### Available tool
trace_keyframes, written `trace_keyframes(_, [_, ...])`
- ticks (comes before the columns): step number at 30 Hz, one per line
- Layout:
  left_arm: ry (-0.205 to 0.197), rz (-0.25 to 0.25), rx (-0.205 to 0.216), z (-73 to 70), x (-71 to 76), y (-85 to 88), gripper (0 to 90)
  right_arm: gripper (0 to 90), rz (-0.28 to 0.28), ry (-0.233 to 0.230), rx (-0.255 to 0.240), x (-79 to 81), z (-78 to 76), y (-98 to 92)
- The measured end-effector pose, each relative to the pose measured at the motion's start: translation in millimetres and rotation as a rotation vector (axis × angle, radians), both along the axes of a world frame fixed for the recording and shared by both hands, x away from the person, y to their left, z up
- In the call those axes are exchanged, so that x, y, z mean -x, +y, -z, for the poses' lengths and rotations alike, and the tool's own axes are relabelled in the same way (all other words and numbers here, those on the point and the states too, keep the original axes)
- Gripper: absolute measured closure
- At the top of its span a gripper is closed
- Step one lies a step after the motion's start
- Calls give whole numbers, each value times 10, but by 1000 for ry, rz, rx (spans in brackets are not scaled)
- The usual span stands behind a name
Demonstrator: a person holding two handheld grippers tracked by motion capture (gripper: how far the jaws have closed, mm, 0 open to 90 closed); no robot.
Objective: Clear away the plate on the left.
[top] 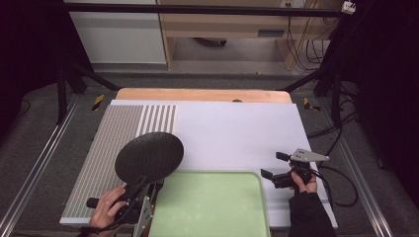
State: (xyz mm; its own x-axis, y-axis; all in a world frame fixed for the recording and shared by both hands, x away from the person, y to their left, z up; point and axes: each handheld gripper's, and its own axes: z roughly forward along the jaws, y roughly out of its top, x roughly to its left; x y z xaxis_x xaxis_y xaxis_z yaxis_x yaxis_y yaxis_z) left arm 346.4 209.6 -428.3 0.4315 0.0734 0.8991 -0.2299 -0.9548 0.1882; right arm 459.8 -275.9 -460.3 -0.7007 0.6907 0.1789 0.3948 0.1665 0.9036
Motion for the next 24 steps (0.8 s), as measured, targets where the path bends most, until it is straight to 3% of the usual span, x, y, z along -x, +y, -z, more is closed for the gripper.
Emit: trace_keyframes(24, [20,115,32,-101,270,-332,828,4,2,-2,0,1,-2,-2])
